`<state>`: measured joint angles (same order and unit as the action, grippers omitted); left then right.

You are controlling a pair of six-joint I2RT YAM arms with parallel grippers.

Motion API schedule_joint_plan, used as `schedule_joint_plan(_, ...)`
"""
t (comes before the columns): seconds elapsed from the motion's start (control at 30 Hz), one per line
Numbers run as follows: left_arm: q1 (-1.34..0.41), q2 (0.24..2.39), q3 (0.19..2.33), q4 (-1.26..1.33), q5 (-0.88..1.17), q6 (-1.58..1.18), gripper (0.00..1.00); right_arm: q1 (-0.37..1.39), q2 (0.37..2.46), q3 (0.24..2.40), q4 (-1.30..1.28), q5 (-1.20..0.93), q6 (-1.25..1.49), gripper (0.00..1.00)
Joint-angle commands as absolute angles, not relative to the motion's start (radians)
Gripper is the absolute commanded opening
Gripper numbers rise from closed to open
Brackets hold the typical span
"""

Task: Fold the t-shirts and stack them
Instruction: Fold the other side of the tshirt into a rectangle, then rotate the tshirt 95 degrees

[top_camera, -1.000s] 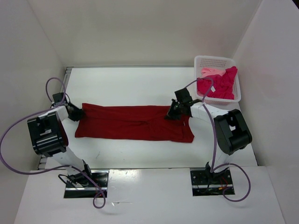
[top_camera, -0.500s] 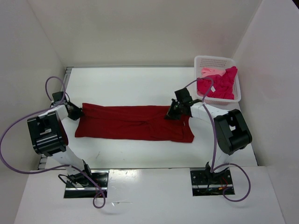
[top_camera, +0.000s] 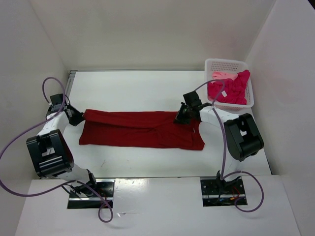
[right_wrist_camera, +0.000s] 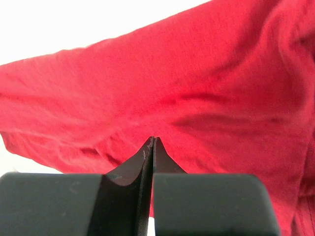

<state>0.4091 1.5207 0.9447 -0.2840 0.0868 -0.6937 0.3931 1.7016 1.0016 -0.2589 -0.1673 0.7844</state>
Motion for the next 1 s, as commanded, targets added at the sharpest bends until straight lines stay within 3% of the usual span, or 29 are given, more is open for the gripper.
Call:
schedule_joint_plan(0.0, 0.414, 1.471, 0.931, -0.403, 0.008, -0.62, 0.0, 0.373, 1.727, 1.072, -0.234, -0.126, 0.785, 0.02)
schedule_joint_plan(0.07, 0.414, 1.462, 0.92, -0.413, -0.01, -0.609, 0.02, 0.373, 1.727, 1.072, -0.225, -0.126, 0.786, 0.02)
schedule_joint_plan(0.17, 0.414, 1.47, 0.907, -0.413, -0.03, -0.609, 0.25, 0.373, 1.727, 1.072, -0.225, -0.126, 0.795, 0.02)
schedule_joint_plan(0.37, 0.414, 1.414, 0.907, -0.431, -0.059, -0.636, 0.46, 0.354, 1.726, 1.079, -0.235, -0.085, 0.785, 0.02)
schedule_joint_plan(0.6, 0.345, 1.386, 0.916, -0.329, 0.127, -0.701, 0.32, 0.354, 1.812, 1.109, -0.24, -0.046, 0.799, 0.01)
schedule_joint_plan(0.8, 0.202, 1.324, 0.949, -0.324, 0.208, -0.663, 0.3, 0.354, 1.929, 1.186, -0.233, -0.046, 0.821, 0.0)
schedule_joint_plan(0.97, 0.114, 1.216, 0.927, -0.356, 0.25, -0.663, 0.3, 0.374, 2.082, 1.402, -0.26, -0.052, 0.85, 0.0)
